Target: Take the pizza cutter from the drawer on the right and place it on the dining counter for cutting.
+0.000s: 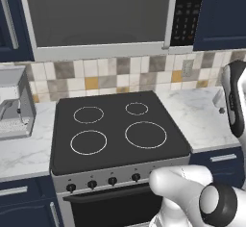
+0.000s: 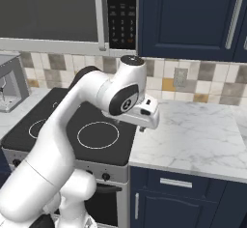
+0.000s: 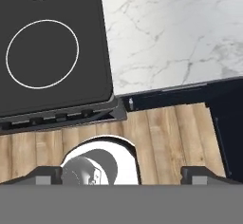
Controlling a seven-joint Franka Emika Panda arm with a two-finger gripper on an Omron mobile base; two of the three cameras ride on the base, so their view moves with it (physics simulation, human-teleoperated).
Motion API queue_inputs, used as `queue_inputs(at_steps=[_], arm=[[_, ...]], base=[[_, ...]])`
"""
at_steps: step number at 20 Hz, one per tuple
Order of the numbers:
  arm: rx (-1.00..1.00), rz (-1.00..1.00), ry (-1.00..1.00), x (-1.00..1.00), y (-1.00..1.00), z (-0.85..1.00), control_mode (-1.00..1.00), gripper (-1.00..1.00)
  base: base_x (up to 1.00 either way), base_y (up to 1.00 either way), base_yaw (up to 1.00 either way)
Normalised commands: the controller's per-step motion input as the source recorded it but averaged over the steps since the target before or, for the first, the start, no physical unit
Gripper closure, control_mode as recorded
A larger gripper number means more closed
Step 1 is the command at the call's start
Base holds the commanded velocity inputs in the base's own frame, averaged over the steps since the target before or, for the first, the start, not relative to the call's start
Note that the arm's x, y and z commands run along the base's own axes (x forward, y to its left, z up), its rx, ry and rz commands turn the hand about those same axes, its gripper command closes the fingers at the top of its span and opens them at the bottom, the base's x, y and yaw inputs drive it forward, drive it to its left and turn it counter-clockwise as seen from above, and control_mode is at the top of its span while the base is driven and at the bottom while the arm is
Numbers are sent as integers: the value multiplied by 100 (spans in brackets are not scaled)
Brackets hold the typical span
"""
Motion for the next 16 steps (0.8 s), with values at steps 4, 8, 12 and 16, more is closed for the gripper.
queue_inputs(at_steps=[4,8,12,16], arm=[[5,-29,0,-38,-24,-33,-100,-100],[12,-25,0,-23,-52,-48,-100,-100],[20,-26,0,-24,-55,-50,-100,-100],[25,-26,0,-15,-55,-45,-100,-100]], base=[[0,0,0],[0,0,0],[0,0,0],[0,0,0]])
